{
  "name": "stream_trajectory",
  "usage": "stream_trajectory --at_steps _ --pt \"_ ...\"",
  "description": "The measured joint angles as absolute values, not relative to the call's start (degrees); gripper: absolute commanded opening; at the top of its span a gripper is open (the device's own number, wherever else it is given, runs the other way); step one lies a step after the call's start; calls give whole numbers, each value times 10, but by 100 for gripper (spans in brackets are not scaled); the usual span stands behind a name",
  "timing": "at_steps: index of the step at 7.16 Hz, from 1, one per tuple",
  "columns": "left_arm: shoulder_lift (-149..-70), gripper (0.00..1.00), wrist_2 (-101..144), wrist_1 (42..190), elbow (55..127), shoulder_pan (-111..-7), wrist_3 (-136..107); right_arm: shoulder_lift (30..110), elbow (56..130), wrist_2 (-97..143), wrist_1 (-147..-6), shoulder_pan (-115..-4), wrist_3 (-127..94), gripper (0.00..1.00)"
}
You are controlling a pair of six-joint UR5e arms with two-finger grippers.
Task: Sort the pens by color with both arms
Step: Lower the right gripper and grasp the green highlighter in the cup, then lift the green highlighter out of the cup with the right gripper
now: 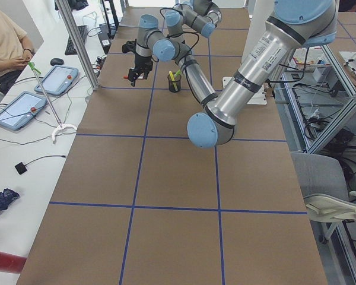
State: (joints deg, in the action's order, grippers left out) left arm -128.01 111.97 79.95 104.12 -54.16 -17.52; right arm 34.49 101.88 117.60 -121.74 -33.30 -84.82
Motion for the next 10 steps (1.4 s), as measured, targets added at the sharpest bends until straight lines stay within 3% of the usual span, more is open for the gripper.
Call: stream_trajectory --at_steps 4,6,10 --pt "-1279 100 1121 800 1039 -538 -176 341 1047 1033 -1208 -337 -799 0" --pt "-1275 100 1121 799 1041 -536 -186 352 1022 970 -1121 -338 -776 0" --pt "-1265 100 1121 800 1043 -531 -214 361 788 856 -803 -343 -750 0"
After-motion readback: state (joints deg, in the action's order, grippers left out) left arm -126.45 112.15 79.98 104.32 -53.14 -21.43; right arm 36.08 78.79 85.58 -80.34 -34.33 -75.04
